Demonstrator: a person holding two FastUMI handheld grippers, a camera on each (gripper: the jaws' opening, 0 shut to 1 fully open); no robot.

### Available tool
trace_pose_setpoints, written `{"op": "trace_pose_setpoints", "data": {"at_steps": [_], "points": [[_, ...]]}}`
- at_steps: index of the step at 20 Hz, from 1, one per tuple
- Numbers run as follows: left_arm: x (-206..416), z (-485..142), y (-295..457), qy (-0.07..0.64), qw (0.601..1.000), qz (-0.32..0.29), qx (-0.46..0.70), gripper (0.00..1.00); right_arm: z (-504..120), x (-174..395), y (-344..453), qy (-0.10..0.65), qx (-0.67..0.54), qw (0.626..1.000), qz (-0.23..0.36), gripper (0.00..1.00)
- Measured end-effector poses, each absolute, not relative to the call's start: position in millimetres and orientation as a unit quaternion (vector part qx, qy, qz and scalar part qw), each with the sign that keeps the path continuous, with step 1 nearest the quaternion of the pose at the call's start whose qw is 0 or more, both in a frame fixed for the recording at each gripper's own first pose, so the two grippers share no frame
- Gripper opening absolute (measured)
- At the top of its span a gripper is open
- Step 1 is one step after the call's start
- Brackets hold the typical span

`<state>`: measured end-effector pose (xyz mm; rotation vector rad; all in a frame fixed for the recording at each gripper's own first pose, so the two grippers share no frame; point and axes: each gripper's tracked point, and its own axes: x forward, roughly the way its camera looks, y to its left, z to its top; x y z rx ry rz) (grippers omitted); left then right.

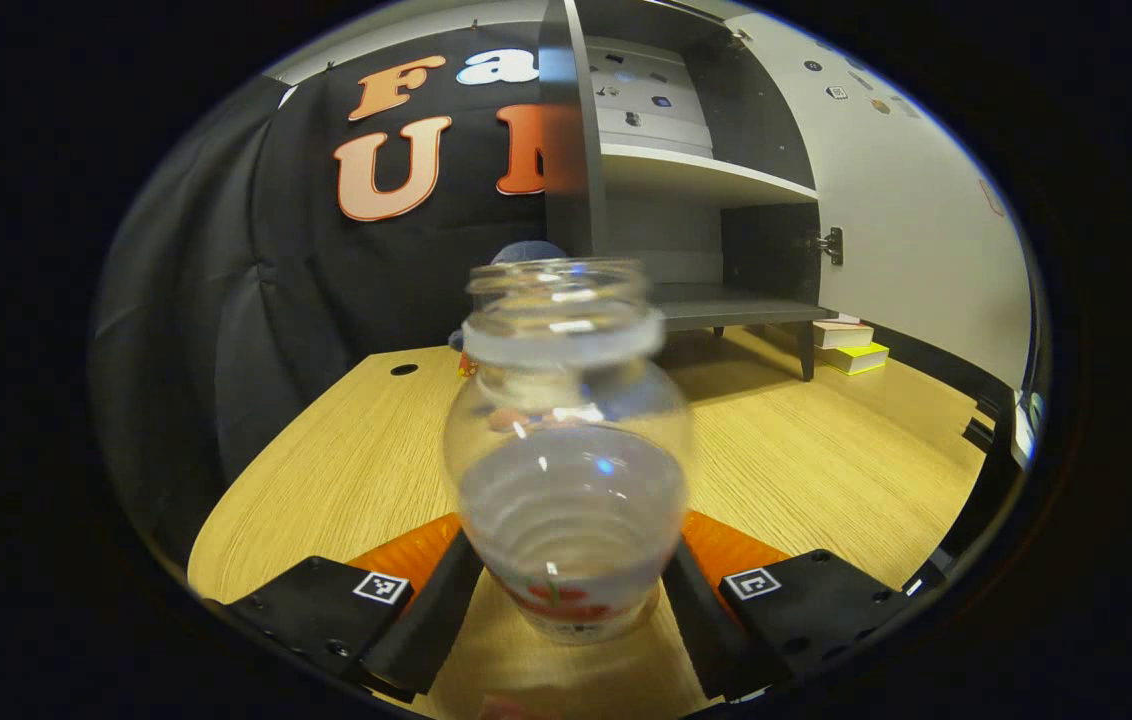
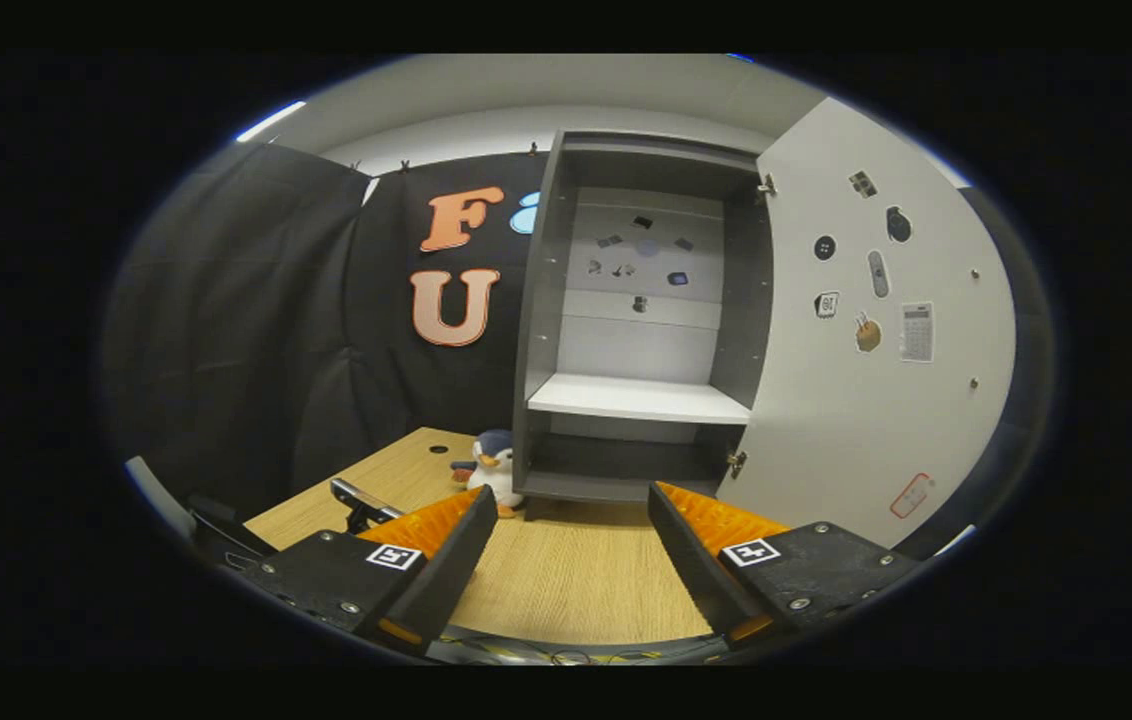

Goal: Open the cabinet door with the right hand, grasp the bottle in the cabinet with the left hand and place it on the coaster, then close the cabinet door with the right hand.

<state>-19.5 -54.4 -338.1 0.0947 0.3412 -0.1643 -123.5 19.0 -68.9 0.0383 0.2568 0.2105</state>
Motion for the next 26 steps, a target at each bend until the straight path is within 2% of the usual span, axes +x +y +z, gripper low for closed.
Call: {"op": "trace_pose_setpoints", "data": {"at_steps": [17,26], "points": [[-4,-313,-62,0.138,0.985,-0.087,0.048,1.00,-81,-119,17,0.143,0.023,0.985,0.098,0.94],[8,-319,-65,0.139,0.985,-0.085,0.050,1.00,-84,-119,9,0.147,0.016,0.985,0.090,0.94]]}}
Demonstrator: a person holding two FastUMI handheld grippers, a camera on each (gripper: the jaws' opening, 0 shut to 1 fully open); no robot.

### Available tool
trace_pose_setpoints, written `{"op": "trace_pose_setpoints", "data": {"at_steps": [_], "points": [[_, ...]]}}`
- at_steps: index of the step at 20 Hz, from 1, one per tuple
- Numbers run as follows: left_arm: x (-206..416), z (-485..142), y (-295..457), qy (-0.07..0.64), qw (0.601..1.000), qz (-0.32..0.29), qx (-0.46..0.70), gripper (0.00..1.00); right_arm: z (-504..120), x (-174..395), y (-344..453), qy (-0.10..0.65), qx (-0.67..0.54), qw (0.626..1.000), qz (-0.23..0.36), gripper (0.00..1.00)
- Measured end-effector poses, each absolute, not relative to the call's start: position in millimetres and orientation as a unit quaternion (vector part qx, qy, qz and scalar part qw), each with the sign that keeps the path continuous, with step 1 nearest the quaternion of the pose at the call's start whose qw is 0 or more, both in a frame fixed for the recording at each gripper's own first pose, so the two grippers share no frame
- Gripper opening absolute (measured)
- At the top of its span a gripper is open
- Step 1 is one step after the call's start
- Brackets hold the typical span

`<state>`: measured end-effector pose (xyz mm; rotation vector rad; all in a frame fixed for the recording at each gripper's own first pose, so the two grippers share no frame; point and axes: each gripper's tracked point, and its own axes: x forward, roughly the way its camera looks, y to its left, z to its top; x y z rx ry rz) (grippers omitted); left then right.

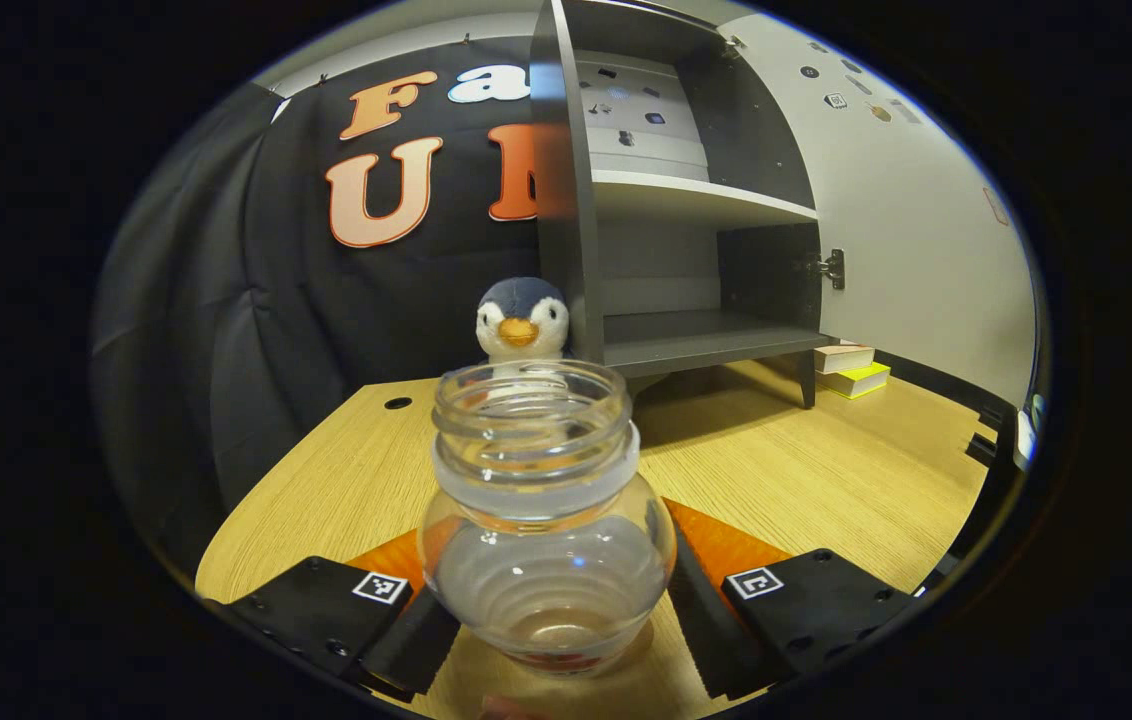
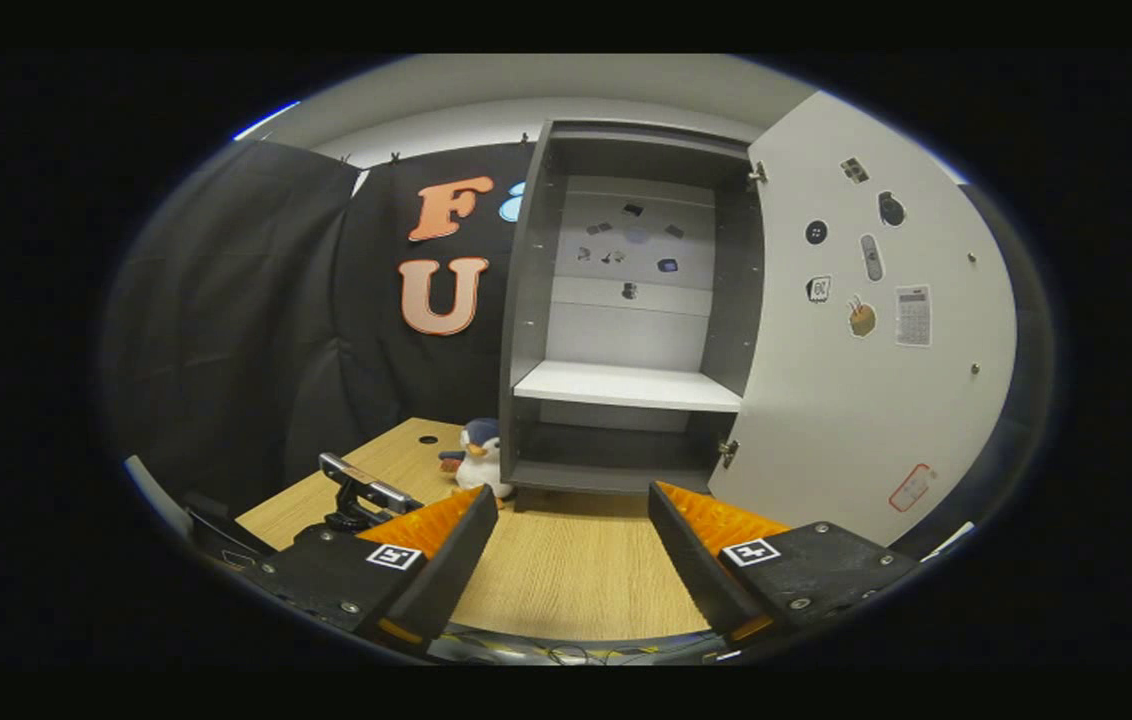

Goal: Open the cabinet door with the right hand, grasp the bottle in the cabinet with the left hand and place it on the coaster, then close the cabinet door with the right hand.

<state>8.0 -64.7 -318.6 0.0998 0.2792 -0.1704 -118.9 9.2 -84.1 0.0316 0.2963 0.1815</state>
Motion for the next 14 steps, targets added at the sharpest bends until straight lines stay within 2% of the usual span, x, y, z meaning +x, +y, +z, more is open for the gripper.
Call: {"op": "trace_pose_setpoints", "data": {"at_steps": [14], "points": [[19,-288,-60,0.109,0.990,-0.080,0.044,1.00,-81,-112,16,0.149,0.018,0.983,0.104,0.94]]}}
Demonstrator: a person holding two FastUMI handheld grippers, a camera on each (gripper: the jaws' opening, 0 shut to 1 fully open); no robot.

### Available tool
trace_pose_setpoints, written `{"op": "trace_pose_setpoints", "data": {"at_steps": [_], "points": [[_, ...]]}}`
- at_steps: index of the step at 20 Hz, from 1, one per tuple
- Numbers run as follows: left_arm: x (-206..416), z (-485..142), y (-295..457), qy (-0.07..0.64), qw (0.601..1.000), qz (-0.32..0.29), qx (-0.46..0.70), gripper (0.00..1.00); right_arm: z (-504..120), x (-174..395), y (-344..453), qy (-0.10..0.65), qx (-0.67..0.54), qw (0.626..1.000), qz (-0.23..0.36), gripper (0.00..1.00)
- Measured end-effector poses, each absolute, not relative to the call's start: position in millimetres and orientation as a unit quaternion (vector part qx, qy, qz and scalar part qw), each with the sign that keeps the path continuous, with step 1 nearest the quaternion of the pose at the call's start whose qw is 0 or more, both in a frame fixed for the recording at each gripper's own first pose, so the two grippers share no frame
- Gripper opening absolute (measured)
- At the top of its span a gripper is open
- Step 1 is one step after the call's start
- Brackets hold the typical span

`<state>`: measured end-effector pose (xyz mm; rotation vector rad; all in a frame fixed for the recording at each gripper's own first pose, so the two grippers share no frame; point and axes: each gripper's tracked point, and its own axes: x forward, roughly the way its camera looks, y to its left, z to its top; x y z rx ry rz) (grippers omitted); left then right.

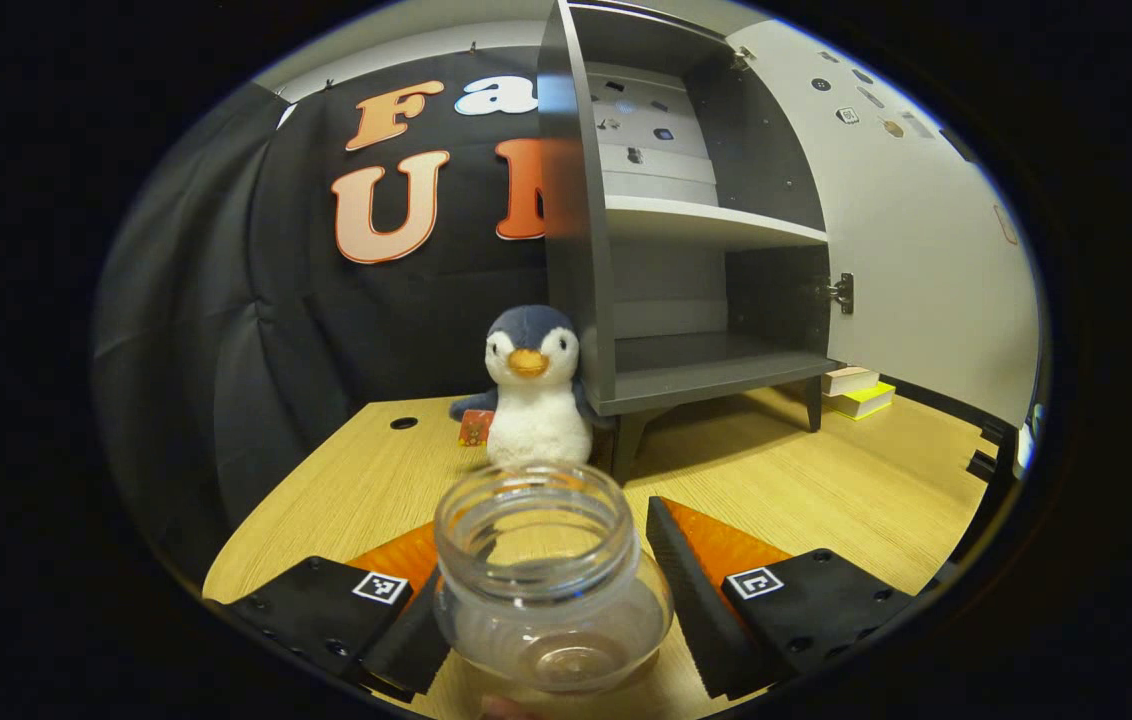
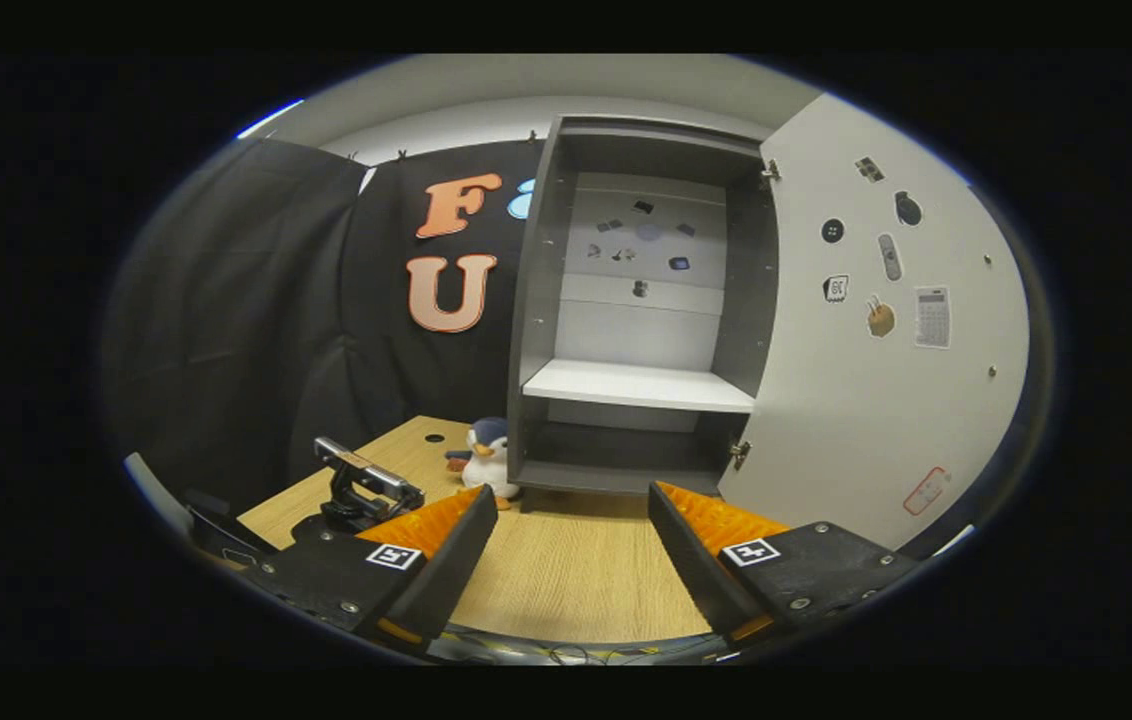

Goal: Open the cabinet door with the right hand, grasp the bottle in the cabinet with the left hand and place it on the coaster, then close the cabinet door with the right hand.

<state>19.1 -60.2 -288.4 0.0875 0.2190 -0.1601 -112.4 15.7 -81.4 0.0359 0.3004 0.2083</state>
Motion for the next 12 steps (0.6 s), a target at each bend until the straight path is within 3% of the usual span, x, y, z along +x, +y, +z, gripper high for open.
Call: {"op": "trace_pose_setpoints", "data": {"at_steps": [12], "points": [[19,-229,-65,0.064,0.994,-0.082,0.032,0.99,-78,-109,2,0.138,0.035,0.986,0.089,0.94]]}}
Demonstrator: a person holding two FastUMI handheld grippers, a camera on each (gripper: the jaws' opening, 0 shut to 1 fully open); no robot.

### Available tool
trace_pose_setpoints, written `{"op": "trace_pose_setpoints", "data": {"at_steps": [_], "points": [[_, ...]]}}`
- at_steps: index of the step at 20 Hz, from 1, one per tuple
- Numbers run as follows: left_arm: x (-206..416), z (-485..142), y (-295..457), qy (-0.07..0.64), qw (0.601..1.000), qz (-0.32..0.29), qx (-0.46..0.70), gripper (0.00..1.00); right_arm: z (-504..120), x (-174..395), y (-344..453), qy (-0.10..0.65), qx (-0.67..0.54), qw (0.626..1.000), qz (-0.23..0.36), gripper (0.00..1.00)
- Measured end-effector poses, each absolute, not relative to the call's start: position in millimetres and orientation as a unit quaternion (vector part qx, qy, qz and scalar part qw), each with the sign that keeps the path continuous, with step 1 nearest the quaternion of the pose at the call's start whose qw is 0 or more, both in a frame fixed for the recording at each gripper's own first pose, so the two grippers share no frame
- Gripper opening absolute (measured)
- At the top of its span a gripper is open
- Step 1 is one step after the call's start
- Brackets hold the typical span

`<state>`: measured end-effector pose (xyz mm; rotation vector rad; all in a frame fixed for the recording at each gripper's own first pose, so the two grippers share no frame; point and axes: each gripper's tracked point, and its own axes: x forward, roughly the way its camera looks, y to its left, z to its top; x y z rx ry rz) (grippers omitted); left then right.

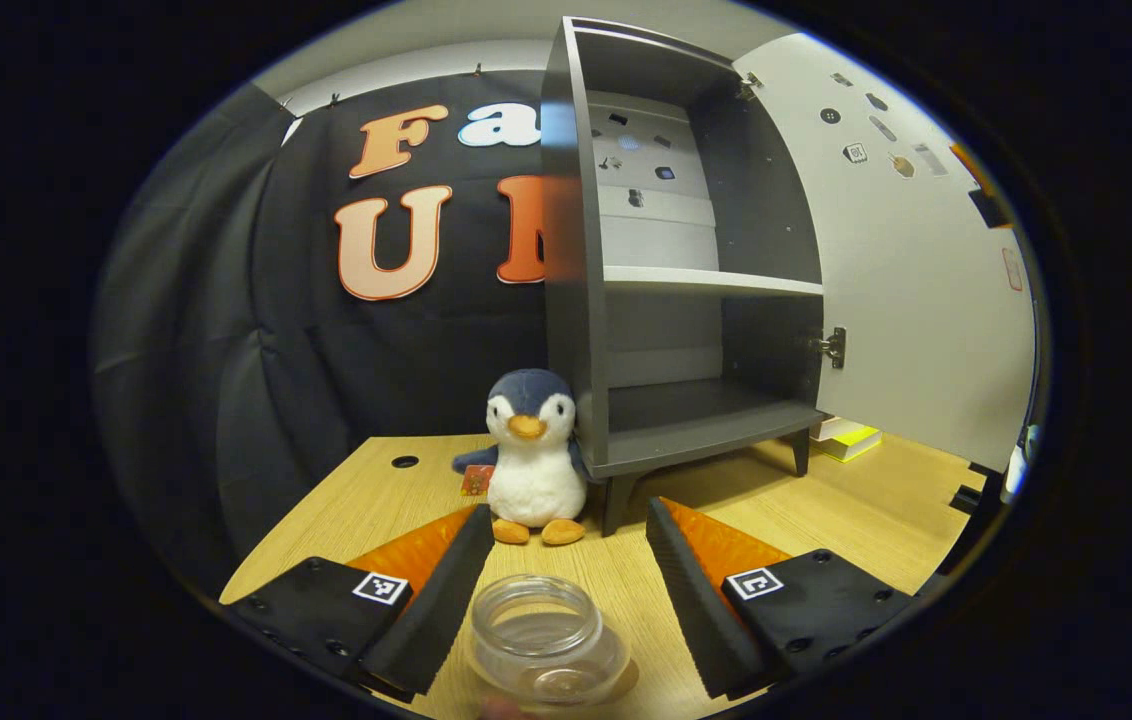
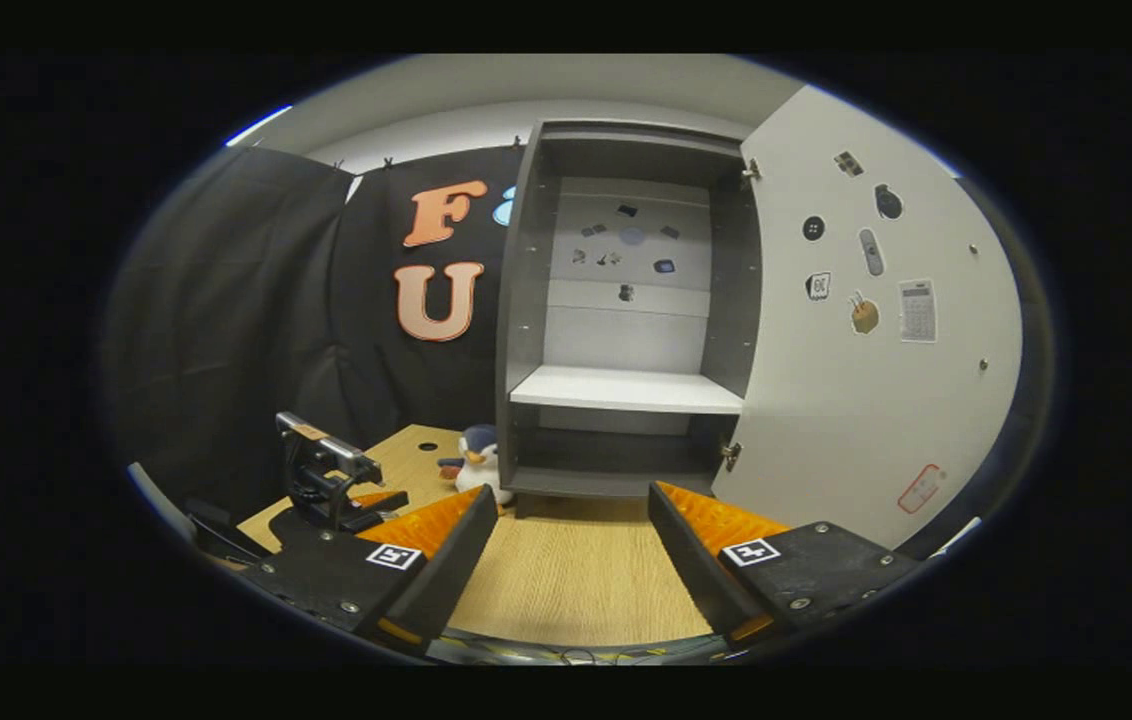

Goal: Open the cabinet door with the right hand, grasp the bottle in the cabinet with the left hand and place it on the coaster, then close the cabinet door with the right hand.

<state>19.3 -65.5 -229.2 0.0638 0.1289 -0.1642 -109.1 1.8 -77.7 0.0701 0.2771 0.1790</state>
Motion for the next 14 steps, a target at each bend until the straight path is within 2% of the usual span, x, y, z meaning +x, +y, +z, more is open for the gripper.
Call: {"op": "trace_pose_setpoints", "data": {"at_steps": [14], "points": [[15,-119,-65,0.016,0.998,-0.046,0.040,1.00,-55,-110,-44,0.095,0.036,0.993,0.056,0.94]]}}
